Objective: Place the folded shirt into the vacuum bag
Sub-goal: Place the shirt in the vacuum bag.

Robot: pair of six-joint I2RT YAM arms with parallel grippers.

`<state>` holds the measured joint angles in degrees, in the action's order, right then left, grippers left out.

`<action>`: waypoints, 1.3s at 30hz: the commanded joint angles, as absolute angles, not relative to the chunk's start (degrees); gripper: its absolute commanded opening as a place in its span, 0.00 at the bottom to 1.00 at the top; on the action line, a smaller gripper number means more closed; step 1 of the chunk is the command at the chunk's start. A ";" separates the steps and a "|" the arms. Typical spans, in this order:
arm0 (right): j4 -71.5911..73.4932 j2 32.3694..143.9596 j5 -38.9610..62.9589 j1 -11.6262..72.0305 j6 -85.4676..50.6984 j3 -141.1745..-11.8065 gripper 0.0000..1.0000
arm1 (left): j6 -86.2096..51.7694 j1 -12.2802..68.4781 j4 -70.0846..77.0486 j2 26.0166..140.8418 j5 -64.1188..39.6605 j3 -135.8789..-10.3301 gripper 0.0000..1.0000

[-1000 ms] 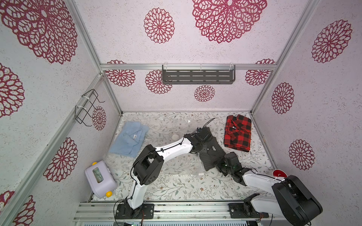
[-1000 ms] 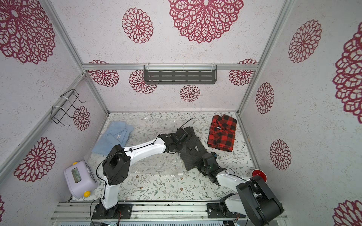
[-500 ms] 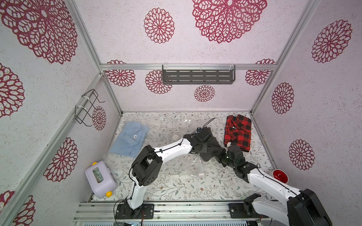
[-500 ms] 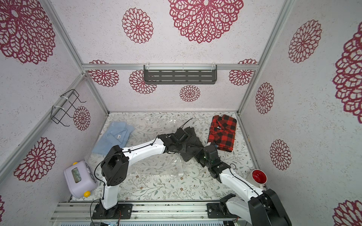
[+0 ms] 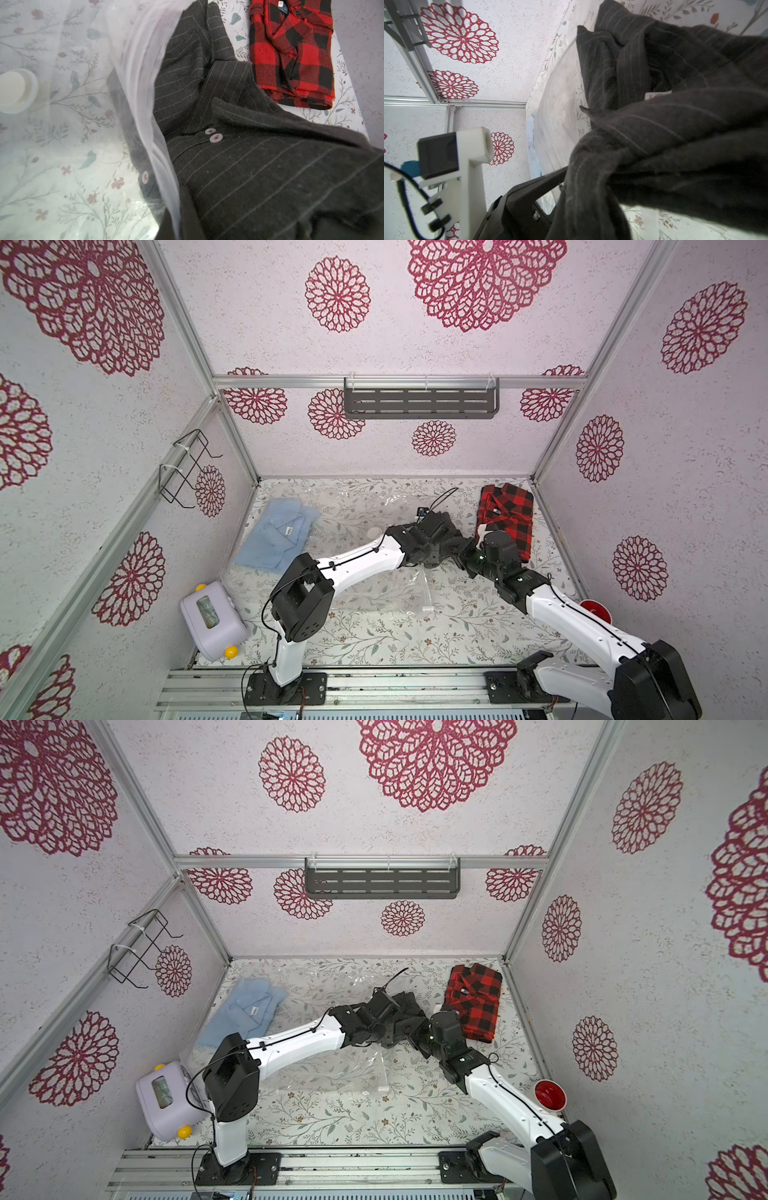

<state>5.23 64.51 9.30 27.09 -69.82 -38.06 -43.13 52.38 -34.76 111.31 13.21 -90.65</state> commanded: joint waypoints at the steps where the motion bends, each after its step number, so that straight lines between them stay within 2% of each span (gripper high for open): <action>1: 6.59 64.92 9.97 26.79 -67.25 -42.52 0.00 | -42.87 53.40 -32.93 108.91 14.33 -89.22 0.00; 16: 4.40 70.38 11.07 27.23 -64.30 -51.81 0.00 | -43.31 53.43 -29.46 105.44 16.48 -85.89 0.00; 28: 1.55 73.80 11.09 29.35 -61.67 -56.74 0.00 | -44.48 51.85 -19.84 100.55 11.75 -79.39 0.00; 39: -3.89 73.31 6.96 33.49 -57.07 -55.73 0.00 | -44.90 51.66 -12.78 98.75 10.72 -74.49 0.00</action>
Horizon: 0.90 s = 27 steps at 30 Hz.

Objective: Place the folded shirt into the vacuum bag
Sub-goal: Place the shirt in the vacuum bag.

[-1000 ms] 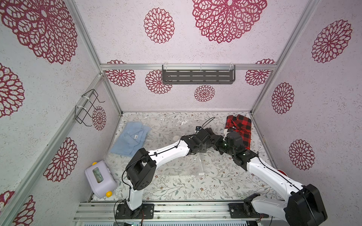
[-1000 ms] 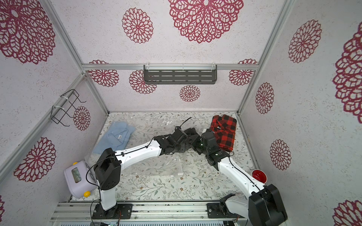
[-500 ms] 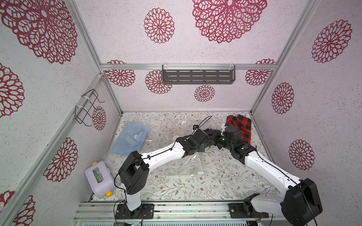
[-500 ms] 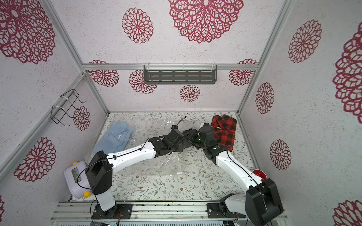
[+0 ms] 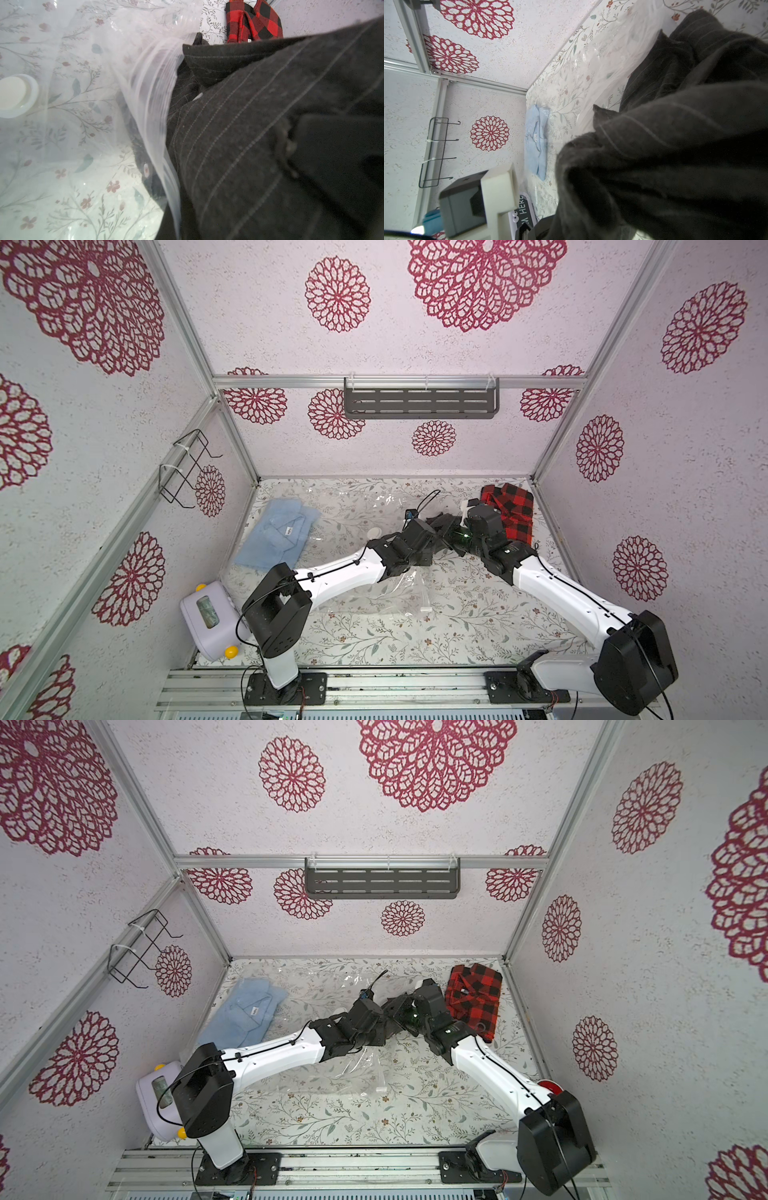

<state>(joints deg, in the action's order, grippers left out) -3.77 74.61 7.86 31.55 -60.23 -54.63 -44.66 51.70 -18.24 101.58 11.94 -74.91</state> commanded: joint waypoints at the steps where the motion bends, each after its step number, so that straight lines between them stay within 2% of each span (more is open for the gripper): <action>1: -4.24 73.02 6.62 33.94 -56.75 -55.03 0.00 | -44.83 51.56 -12.32 98.47 10.72 -74.21 0.00; 11: -14.66 68.79 -5.24 36.61 -50.29 -54.25 0.00 | -45.17 51.64 -11.09 98.46 11.25 -73.64 0.00; 27: -22.46 61.93 -16.29 36.48 -46.93 -50.95 0.00 | -45.22 52.18 -10.21 103.87 9.48 -76.57 0.00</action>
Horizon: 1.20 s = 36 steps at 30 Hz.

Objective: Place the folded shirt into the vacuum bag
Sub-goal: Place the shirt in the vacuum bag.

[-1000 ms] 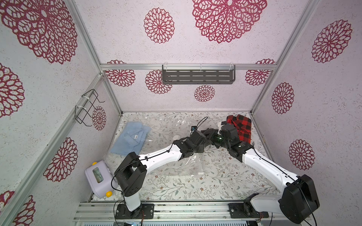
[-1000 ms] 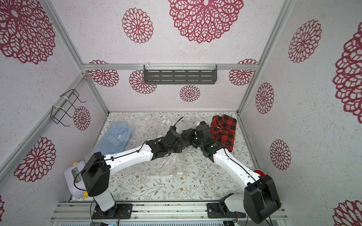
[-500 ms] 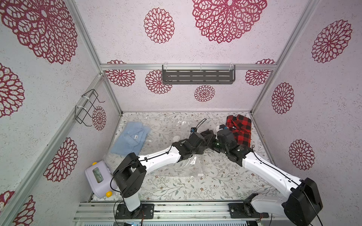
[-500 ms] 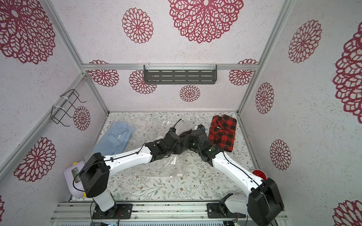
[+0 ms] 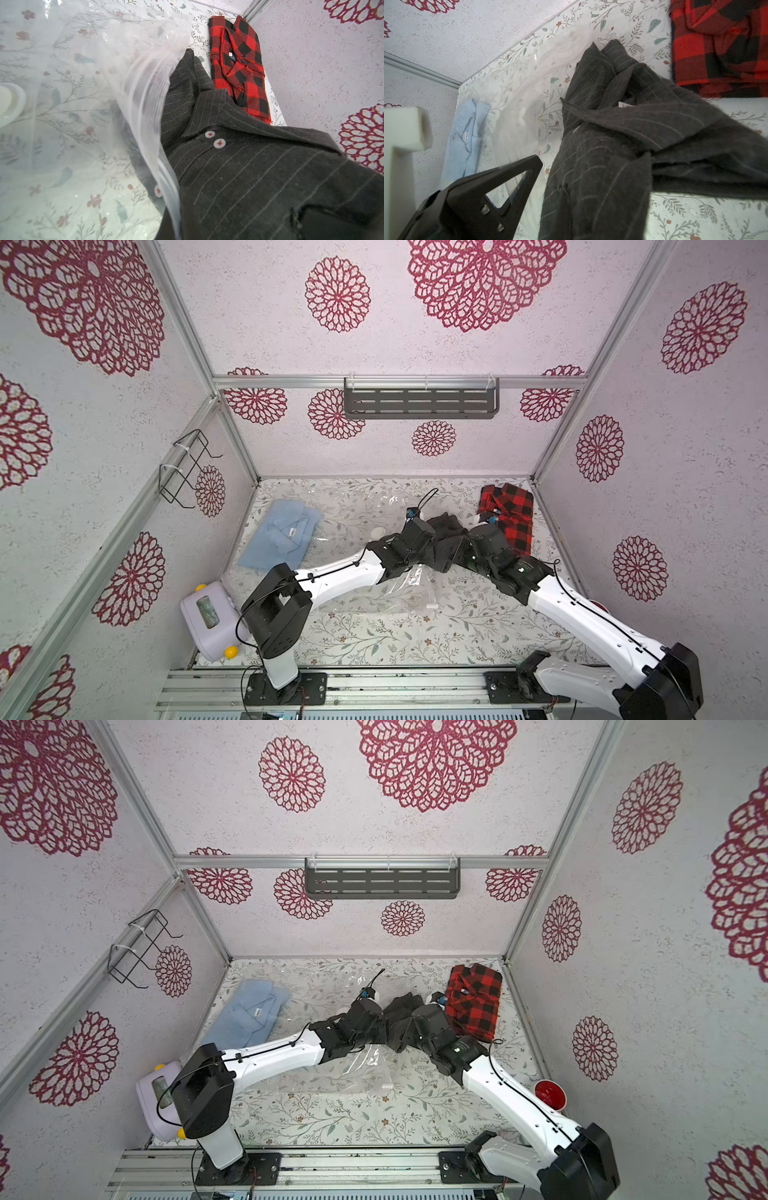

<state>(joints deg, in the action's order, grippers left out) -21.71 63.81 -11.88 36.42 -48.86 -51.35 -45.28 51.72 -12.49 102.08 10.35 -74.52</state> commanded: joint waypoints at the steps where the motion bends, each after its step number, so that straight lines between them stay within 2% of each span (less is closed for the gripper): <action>1: -21.97 61.55 -16.25 36.47 -46.92 -50.37 0.00 | -45.18 52.34 -10.66 104.31 9.49 -76.93 0.00; 11: -4.76 62.53 0.57 36.36 -54.91 -39.27 0.00 | -45.40 54.05 -12.38 106.47 9.31 -78.83 0.00; 17: 5.21 64.18 5.41 36.80 -60.65 -28.09 0.00 | -45.44 54.45 -12.73 105.98 9.38 -78.84 0.00; 21: 8.82 65.13 9.99 36.95 -59.18 -24.63 0.00 | -45.36 54.69 -12.74 107.24 9.62 -79.26 0.00; 27: -2.93 57.22 10.04 33.25 -50.45 -25.02 0.53 | -44.76 54.79 -14.73 109.09 12.31 -79.97 0.00; 32: -12.51 48.25 14.62 24.51 -44.61 -24.63 0.77 | -43.68 55.01 -18.31 110.86 14.99 -81.59 0.00; 36: -18.17 46.60 15.91 18.03 -41.14 -24.89 0.82 | -43.26 55.16 -19.41 111.47 15.30 -82.34 0.00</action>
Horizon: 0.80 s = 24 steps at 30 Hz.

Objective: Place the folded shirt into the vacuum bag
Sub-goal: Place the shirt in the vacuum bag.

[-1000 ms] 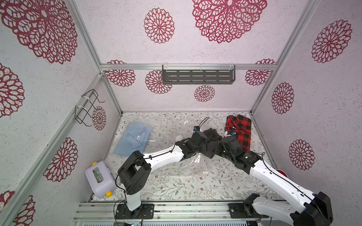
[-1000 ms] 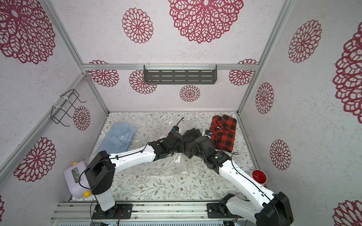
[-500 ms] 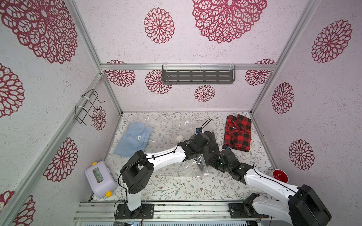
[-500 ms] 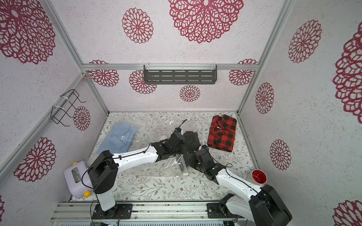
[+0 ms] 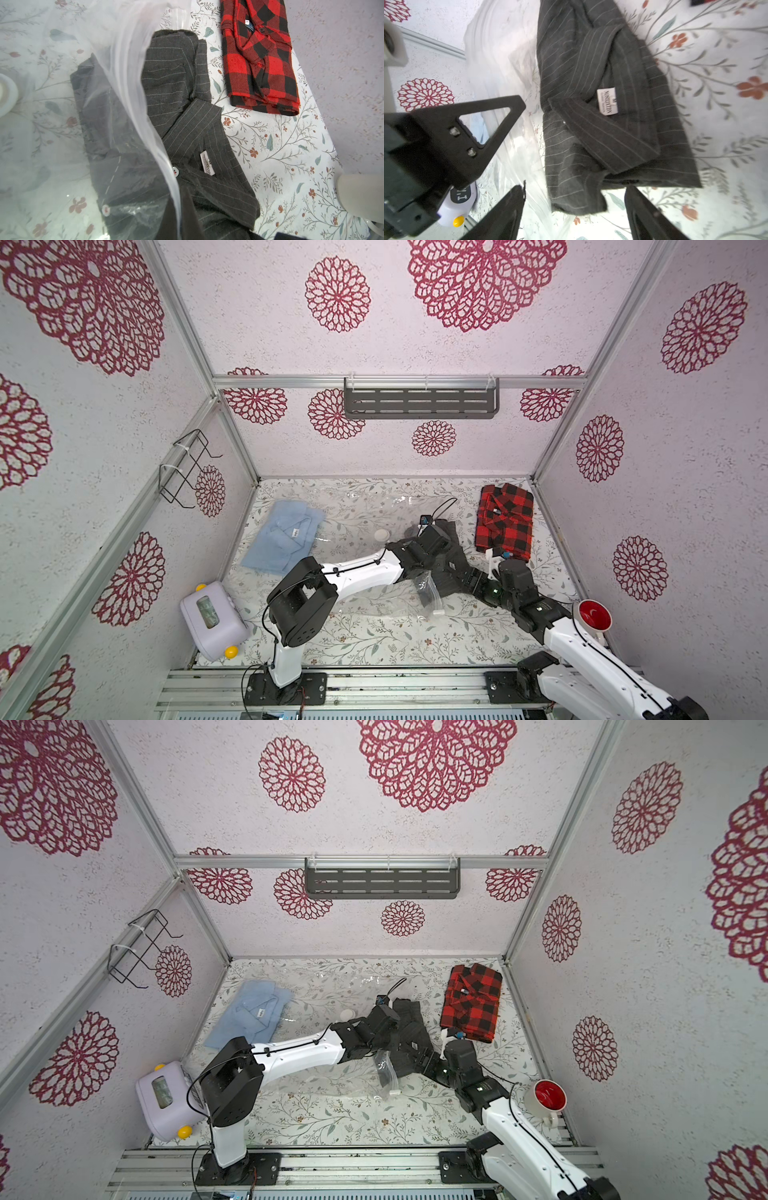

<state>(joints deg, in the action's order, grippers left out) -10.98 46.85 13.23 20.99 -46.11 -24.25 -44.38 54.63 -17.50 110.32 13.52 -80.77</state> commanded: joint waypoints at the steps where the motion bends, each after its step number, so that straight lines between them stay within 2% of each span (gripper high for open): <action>1: -18.57 47.11 15.83 16.53 -40.69 -24.87 0.83 | -43.19 55.19 -19.59 111.64 15.29 -82.63 0.00; 5: -14.84 52.05 17.67 11.18 -38.27 -24.57 0.89 | -42.64 55.23 -21.17 111.96 14.65 -84.18 0.00; 7: -11.32 55.27 19.64 8.95 -36.51 -24.21 0.98 | -42.39 55.28 -22.14 113.95 13.98 -85.23 0.00; 8: -9.41 57.29 20.55 7.81 -35.64 -23.92 0.99 | -42.17 55.27 -23.01 114.47 13.69 -85.95 0.00; 18: 14.38 74.57 35.17 6.19 -39.25 -19.67 0.99 | -41.58 55.21 -25.60 115.48 10.52 -89.18 0.00; 24: 21.33 79.65 39.36 7.94 -43.06 -19.62 0.70 | -41.84 55.37 -25.48 115.82 9.14 -90.42 0.00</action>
